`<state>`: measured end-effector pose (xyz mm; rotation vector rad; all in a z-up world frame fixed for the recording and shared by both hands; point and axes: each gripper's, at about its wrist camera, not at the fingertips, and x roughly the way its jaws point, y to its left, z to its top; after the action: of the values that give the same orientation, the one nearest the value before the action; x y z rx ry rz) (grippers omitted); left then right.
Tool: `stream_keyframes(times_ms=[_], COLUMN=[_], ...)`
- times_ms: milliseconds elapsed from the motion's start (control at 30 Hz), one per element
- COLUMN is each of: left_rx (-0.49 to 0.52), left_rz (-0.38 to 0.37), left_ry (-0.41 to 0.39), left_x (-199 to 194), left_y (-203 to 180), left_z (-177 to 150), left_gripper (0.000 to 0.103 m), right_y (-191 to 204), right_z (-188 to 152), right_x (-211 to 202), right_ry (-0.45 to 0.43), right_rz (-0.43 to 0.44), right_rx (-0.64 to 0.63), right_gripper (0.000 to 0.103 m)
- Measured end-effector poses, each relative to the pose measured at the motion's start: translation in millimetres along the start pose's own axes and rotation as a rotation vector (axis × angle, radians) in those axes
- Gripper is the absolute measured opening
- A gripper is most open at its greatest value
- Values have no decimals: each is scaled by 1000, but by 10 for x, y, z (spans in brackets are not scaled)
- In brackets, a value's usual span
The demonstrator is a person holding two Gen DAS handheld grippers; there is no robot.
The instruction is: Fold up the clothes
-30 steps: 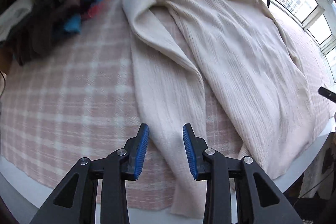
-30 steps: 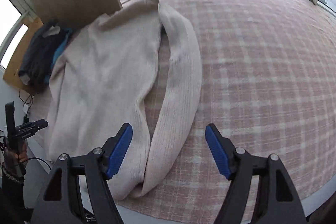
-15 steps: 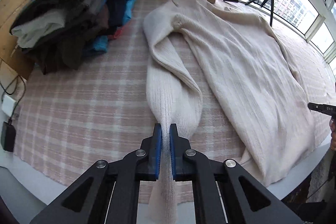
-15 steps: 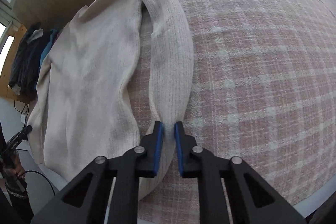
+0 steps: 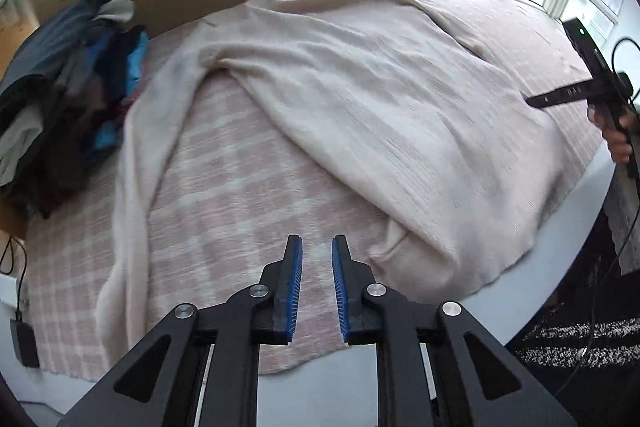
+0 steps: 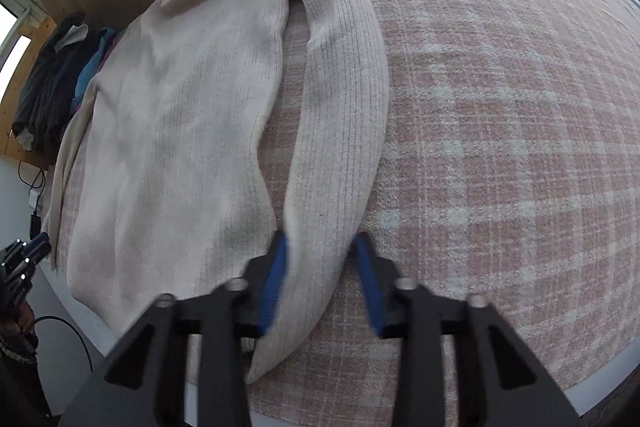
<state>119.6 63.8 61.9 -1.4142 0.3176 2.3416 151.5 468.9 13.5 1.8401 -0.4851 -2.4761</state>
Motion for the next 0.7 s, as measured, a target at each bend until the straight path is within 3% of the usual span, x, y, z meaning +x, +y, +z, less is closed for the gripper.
stream_keyframes(times_ms=[167,200,267,300,367,433,500,600,700], left_rx=[85,102,137,153,183,220,256,291,306], left_rz=[-74,-89,-119,-132,-148,-154,-161,-169,-187], left_ry=[18,21,28,32,37,49,62,80,101], left_x=[68,81,108,127,178,207,236,299,351], left_y=[-226,-271,-361,-404,-476,-538,-599,-660,-702], left_z=[-24,-29,-38,-39,-30,-39,-48,-56,-70], left_gripper=[16,17,22,24,24,24,24,24,24], right_y=[-158,-213,-390,-459,-600,-509,-179,196,294], right_z=[25,42,71,89,109,22,-191,-379,-515], right_x=[-312,-452,-799,-959,-1188,-1146,-931,-549,-288], right_ry=[-79,-118,-229,-277,-291,-226,-170,-74,3], right_rz=[-46,-97,-340,-400,-322,-101,16,52,89], right_rx=[38,56,117,123,82,-5,-92,-165,-167], right_gripper=[10,10,13,16,24,38,43,46,46])
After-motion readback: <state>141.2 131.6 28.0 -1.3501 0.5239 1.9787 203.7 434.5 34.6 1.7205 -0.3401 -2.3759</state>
